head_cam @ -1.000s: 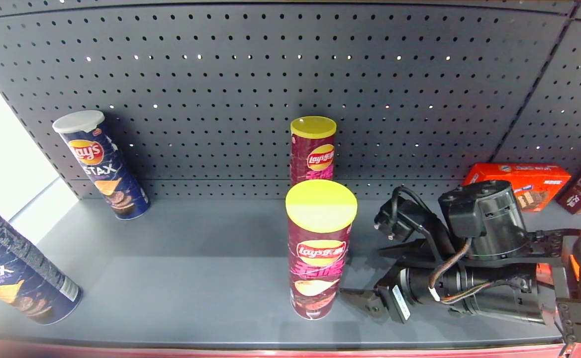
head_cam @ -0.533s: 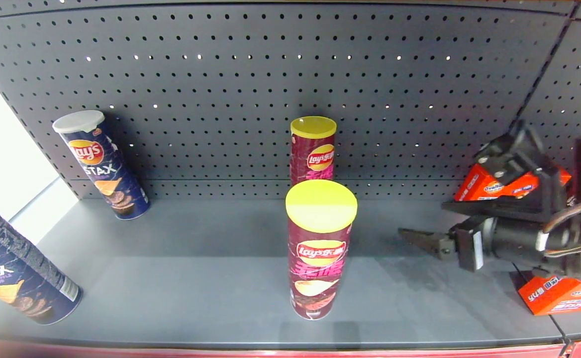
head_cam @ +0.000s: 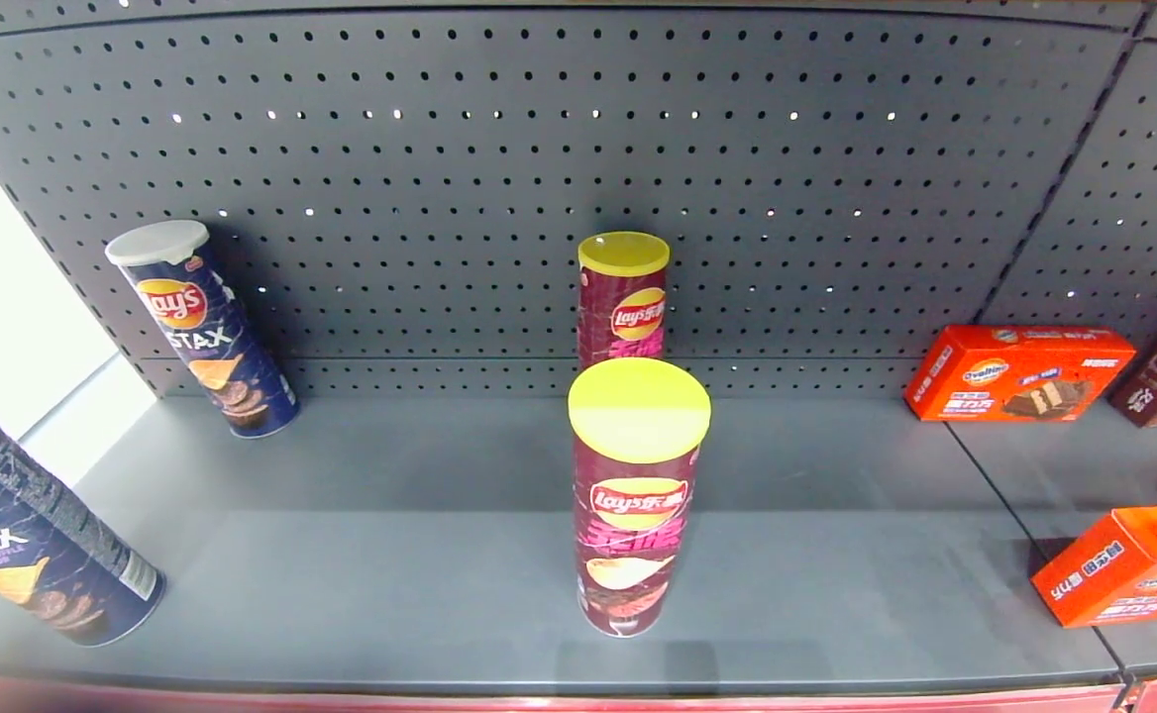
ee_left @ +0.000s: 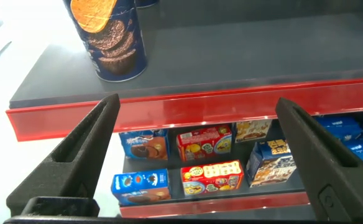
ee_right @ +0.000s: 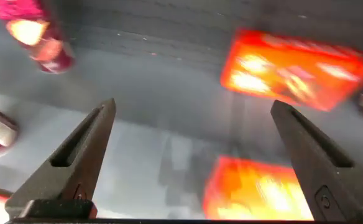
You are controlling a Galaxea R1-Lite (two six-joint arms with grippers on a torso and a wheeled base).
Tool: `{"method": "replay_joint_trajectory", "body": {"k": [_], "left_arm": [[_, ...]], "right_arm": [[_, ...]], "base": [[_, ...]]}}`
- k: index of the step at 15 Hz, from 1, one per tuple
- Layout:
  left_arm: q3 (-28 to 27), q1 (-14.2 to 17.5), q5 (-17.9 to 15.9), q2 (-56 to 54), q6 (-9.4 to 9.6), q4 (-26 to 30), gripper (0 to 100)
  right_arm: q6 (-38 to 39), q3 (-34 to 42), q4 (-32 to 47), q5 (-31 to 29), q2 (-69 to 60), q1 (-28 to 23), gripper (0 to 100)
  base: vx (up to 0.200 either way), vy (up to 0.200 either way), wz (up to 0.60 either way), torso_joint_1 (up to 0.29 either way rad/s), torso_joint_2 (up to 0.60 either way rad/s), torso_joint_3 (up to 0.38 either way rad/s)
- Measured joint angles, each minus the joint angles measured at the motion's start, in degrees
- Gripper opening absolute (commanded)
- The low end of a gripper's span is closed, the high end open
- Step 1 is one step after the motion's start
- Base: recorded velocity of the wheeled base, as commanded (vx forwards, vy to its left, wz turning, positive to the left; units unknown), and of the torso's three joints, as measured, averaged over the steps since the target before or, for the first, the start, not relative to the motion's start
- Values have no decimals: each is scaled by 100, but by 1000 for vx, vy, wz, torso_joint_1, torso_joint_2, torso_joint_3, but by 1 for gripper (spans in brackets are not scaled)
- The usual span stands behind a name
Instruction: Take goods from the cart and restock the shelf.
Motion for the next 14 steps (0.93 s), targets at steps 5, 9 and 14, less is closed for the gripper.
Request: {"method": "replay_joint_trajectory", "body": {"k": [5,9,14], "left_arm": [[0,-1,0,0,1,0,100],[-2,-1,0,0,4,0,100],[-2,2,9,0,6,0,100]], "right_arm": [[-213,1409,1046,57,-2387,-473,100],[-171,2399,929,619,-3382,-525,100],[150,2655,895,775,-3622,-534,100]], "base": [[0,0,0,0,0,0],[0,0,0,0,0,0],[0,0,0,0,0,0]]}}
